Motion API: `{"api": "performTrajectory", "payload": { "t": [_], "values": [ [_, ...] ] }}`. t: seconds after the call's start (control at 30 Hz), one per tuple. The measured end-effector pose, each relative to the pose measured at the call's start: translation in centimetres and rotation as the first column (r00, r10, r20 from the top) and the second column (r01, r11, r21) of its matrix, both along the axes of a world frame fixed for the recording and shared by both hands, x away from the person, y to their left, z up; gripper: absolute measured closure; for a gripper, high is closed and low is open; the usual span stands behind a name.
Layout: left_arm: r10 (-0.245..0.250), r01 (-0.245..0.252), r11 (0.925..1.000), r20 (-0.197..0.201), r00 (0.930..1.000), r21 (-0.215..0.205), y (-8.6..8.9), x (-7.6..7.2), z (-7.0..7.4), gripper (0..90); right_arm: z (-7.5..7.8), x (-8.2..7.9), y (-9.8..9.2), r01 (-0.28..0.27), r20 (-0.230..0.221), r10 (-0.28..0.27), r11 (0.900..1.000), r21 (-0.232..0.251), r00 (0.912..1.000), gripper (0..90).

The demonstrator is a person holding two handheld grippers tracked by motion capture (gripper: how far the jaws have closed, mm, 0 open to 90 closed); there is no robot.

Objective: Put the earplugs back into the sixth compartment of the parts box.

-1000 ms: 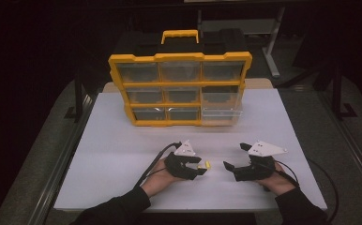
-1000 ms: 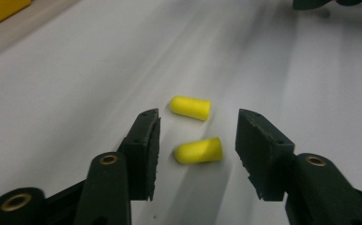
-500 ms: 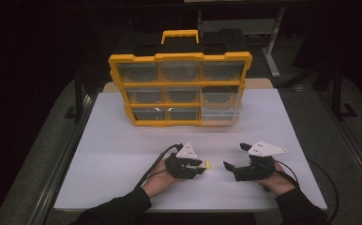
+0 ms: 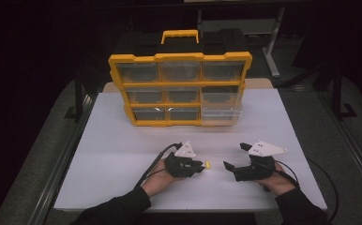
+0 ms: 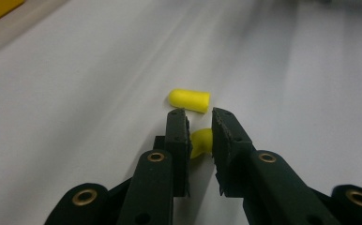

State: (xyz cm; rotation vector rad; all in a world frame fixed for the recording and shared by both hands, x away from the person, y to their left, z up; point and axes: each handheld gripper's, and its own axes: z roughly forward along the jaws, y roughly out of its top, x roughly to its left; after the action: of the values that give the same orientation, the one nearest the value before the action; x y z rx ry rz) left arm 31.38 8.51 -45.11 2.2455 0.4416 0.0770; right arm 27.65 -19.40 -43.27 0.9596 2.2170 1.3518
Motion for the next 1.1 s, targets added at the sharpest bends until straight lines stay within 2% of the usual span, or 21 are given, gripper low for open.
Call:
{"api": "performTrajectory", "payload": {
  "t": [0.3,0.73,1.1],
  "values": [
    [0.016,-0.016,0.9995,-0.006,0.9999,-0.027,1.0,0.6,1.0,76.5,0.0,0.0,0.0,-0.002,0.000,0.002,1.000,0.001,1.0000,7.3],
    [0.010,-0.011,0.9977,-0.020,0.9998,-0.066,2.6,1.5,2.7,76.0,0.0,0.0,0.0,-0.003,-0.001,0.003,1.000,0.002,1.0000,7.3],
    [-0.027,0.026,0.9957,-0.002,0.9996,-0.089,3.9,2.6,5.0,75.8,0.1,0.0,0.0,-0.001,0.000,0.001,1.000,0.005,1.0000,7.3]
  ]
}}
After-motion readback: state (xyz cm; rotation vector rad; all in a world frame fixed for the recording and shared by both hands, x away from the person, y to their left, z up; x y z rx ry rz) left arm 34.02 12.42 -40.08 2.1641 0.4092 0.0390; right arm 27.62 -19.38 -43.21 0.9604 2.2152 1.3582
